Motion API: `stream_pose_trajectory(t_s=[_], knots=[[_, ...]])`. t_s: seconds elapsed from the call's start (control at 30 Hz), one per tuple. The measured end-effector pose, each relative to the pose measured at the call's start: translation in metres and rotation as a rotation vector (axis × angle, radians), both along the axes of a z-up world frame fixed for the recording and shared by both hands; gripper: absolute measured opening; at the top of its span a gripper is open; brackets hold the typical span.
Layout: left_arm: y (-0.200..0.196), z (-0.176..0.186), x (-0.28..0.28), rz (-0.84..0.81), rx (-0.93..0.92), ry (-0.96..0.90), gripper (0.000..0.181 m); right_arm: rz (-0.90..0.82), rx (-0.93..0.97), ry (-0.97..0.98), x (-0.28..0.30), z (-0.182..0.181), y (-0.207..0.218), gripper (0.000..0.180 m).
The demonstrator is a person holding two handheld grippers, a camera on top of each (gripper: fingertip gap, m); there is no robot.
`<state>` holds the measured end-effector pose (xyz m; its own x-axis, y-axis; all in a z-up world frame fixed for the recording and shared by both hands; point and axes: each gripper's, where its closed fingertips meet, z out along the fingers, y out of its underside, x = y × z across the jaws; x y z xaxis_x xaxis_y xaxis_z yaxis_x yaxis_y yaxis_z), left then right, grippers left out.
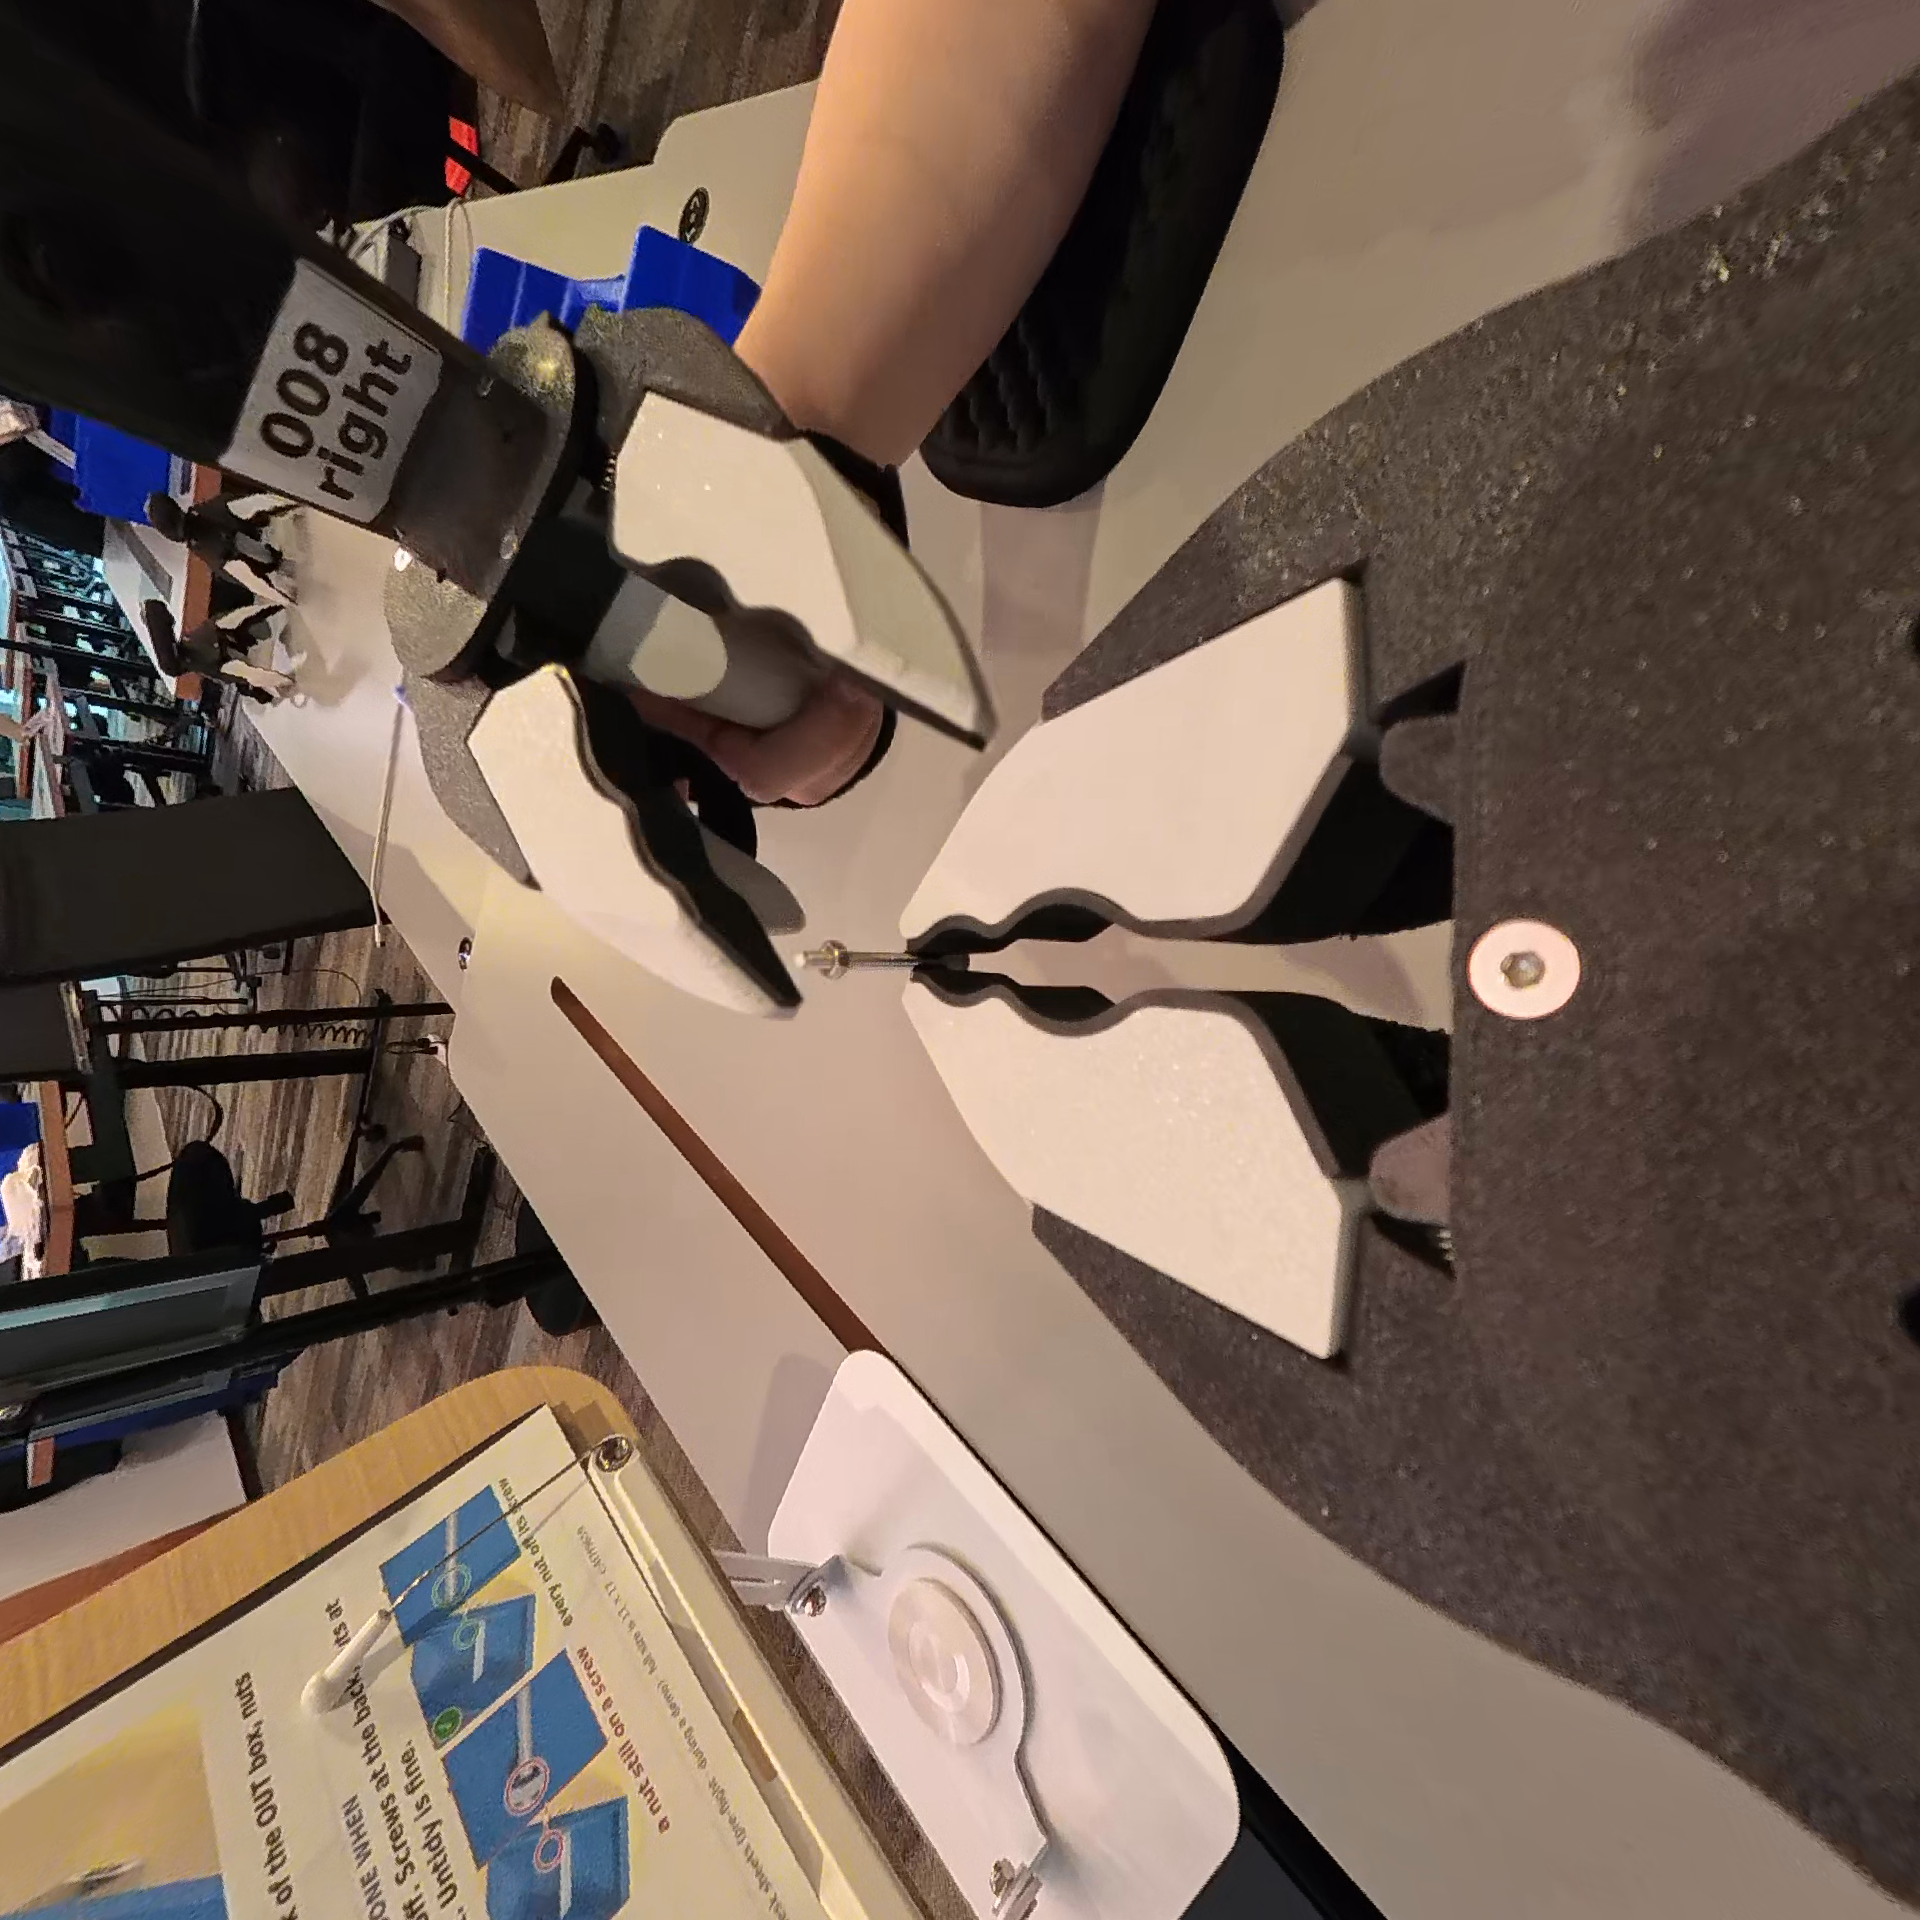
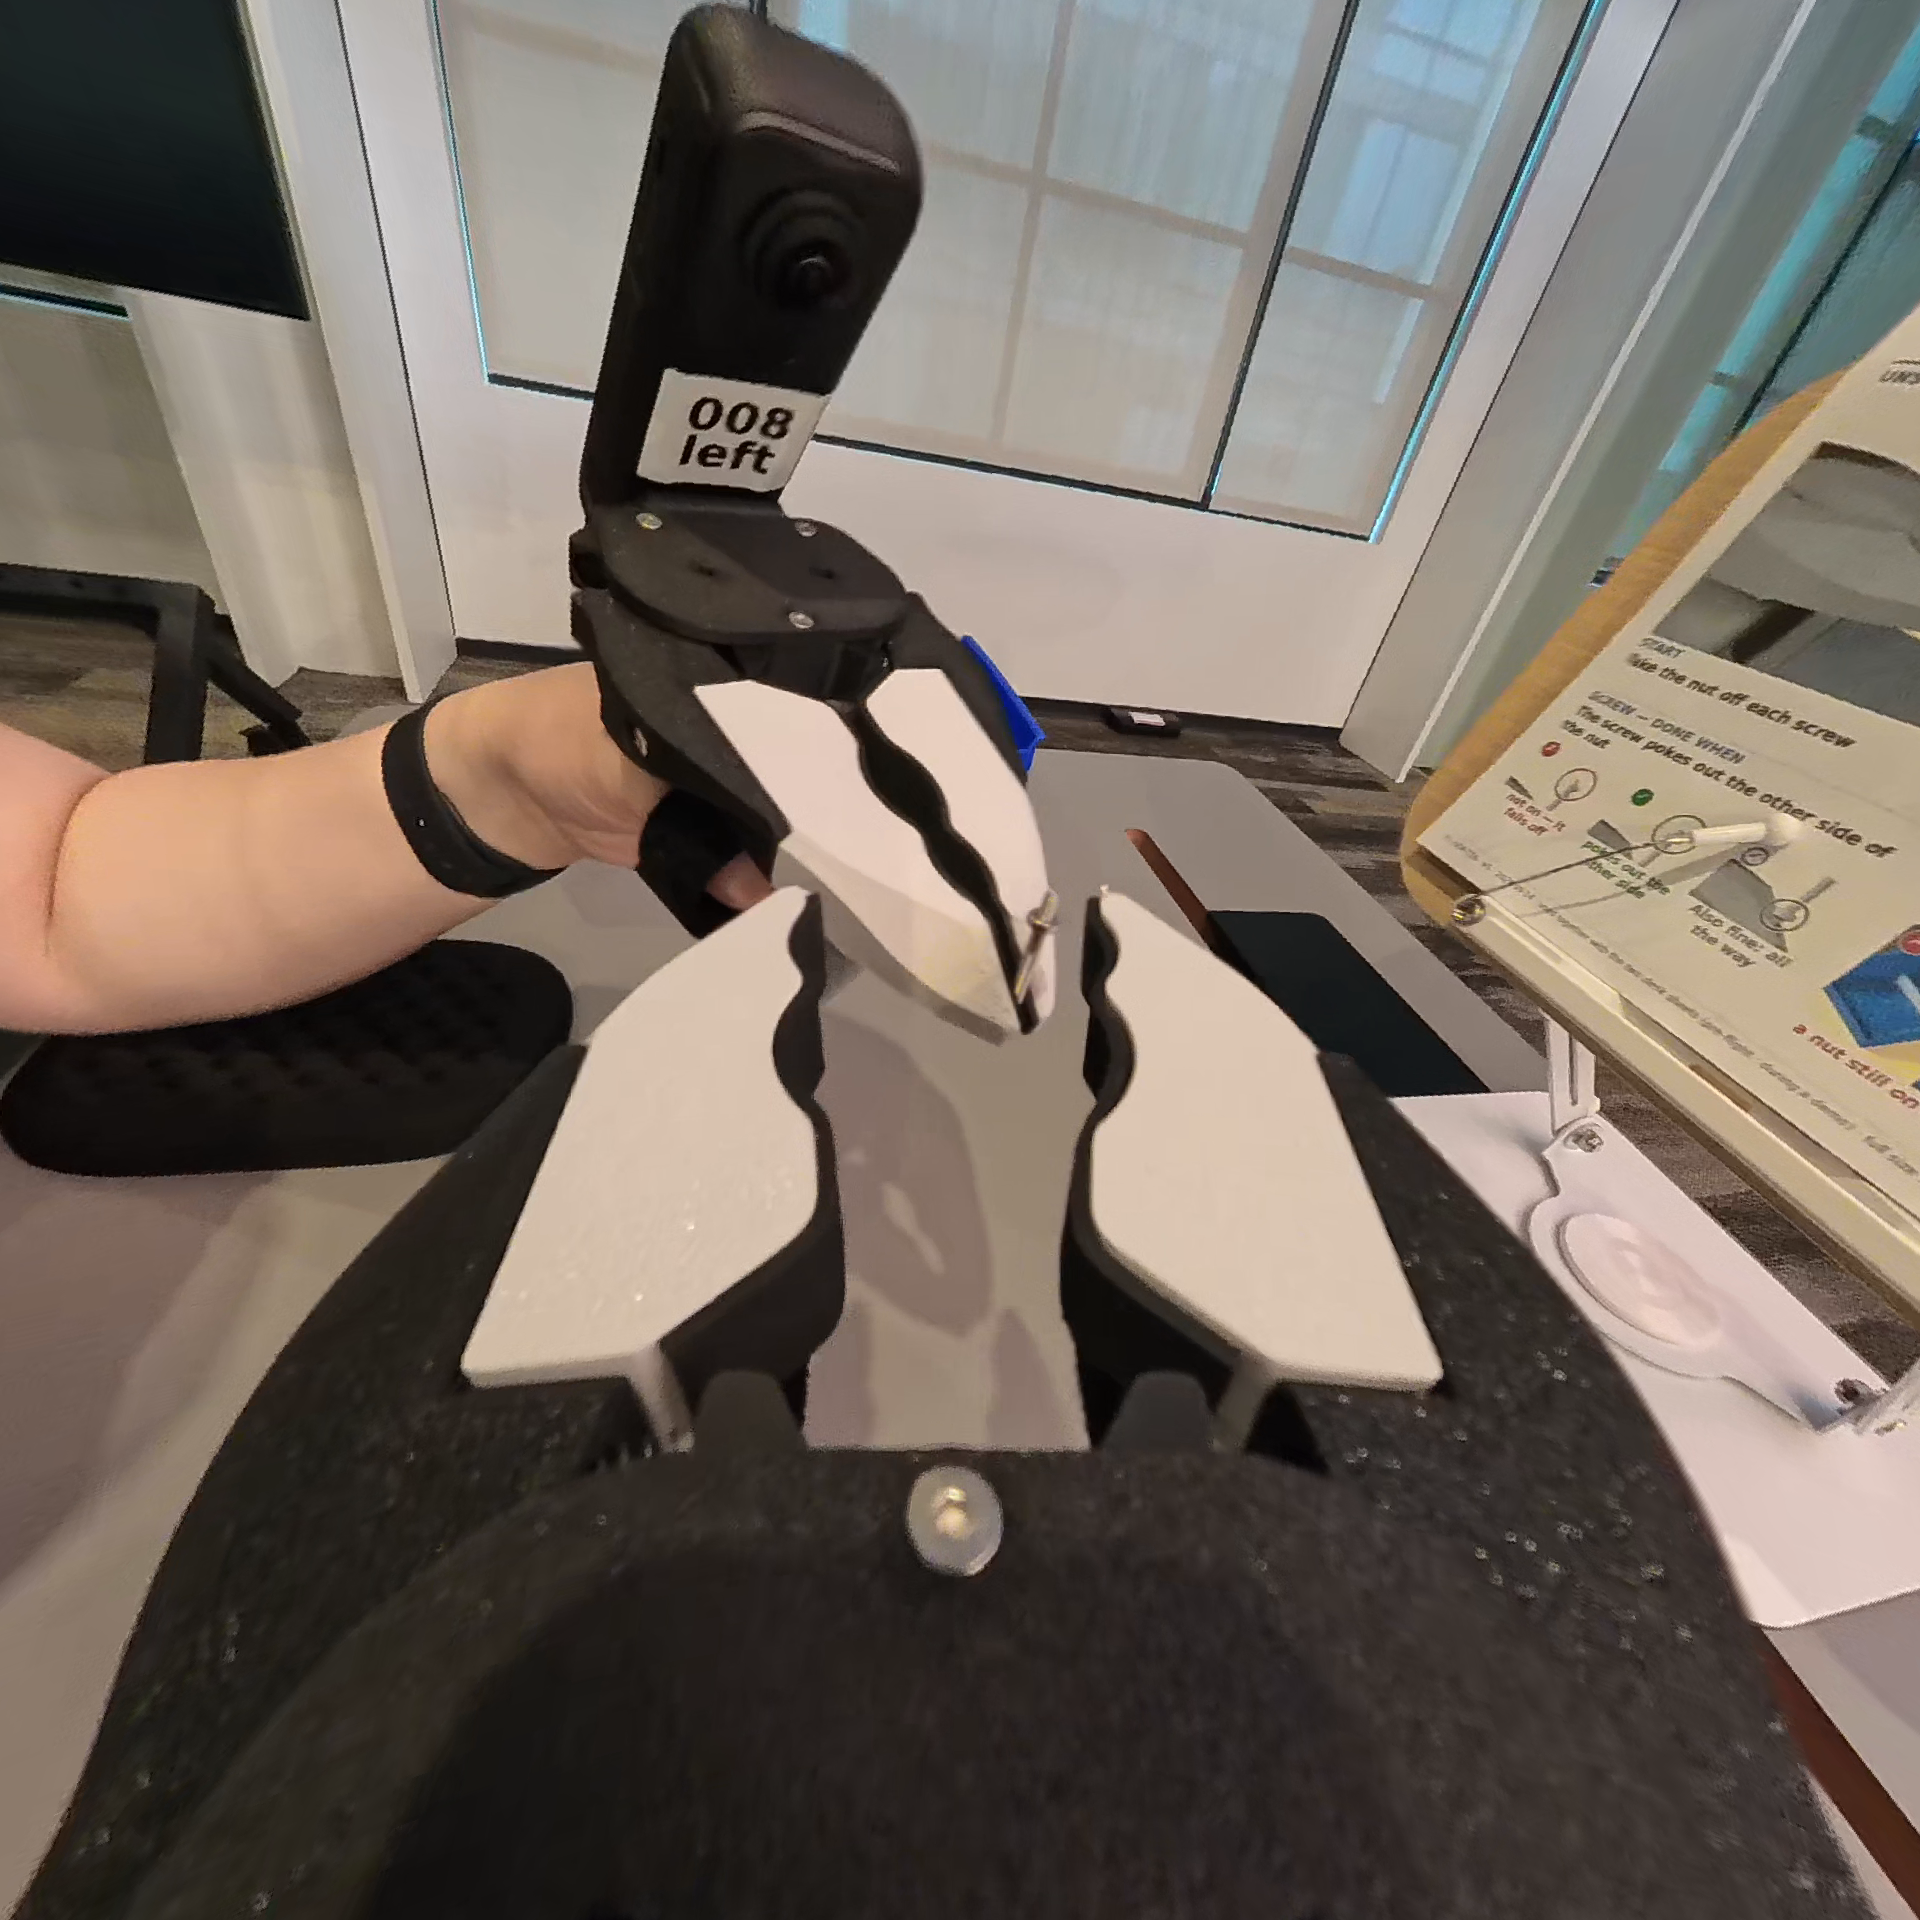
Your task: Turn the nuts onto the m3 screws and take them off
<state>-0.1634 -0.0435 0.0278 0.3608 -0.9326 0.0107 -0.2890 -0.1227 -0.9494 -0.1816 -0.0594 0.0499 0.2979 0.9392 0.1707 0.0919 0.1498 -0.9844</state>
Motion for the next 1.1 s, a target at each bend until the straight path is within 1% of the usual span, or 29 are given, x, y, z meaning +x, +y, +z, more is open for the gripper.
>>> stream_pose_trajectory(t_s=[0.07, 0.13, 0.17, 0.2, 0.23, 0.3, 0.43, 0.73, 0.9, 1.1], knots=[[0.0, -0.001, 0.0, 0.003, 0.004, 0.005, 0.002, 0.012, 0.006, -0.038, -0.004, -0.005, -0.003, 0.048], [0.001, 0.0, -0.002, 0.007, 0.004, 0.005, 0.002, 0.007, 0.014, -0.045, -0.002, -0.005, -0.002, 0.045], [0.002, 0.001, -0.003, 0.014, 0.003, 0.0, 0.002, 0.012, 0.006, -0.04, 0.001, -0.004, -0.002, 0.039], [0.003, 0.002, -0.004, 0.019, 0.002, -0.009, 0.002, 0.029, -0.006, -0.028, 0.003, -0.004, -0.003, 0.029], [0.003, 0.004, -0.004, 0.014, -0.005, -0.018, 0.002, 0.021, -0.023, 0.0, 0.006, -0.001, 0.0, 0.028], [0.0, 0.006, -0.004, 0.0, -0.014, -0.03, 0.002, -0.009, -0.062, 0.043, 0.01, 0.001, 0.008, 0.021], [-0.002, 0.005, -0.001, -0.012, -0.01, -0.023, 0.002, 0.012, -0.121, 0.084, 0.01, 0.0, 0.011, 0.017], [-0.007, 0.007, 0.001, -0.038, -0.012, -0.035, 0.002, 0.074, -0.162, 0.126, 0.004, 0.001, 0.006, 0.009], [-0.012, 0.01, 0.002, -0.072, -0.017, -0.053, 0.002, 0.128, -0.218, 0.175, 0.005, 0.003, 0.003, 0.008], [-0.018, 0.013, 0.004, -0.108, -0.024, -0.068, 0.002, 0.169, -0.231, 0.192, 0.006, 0.005, -0.001, 0.002]])
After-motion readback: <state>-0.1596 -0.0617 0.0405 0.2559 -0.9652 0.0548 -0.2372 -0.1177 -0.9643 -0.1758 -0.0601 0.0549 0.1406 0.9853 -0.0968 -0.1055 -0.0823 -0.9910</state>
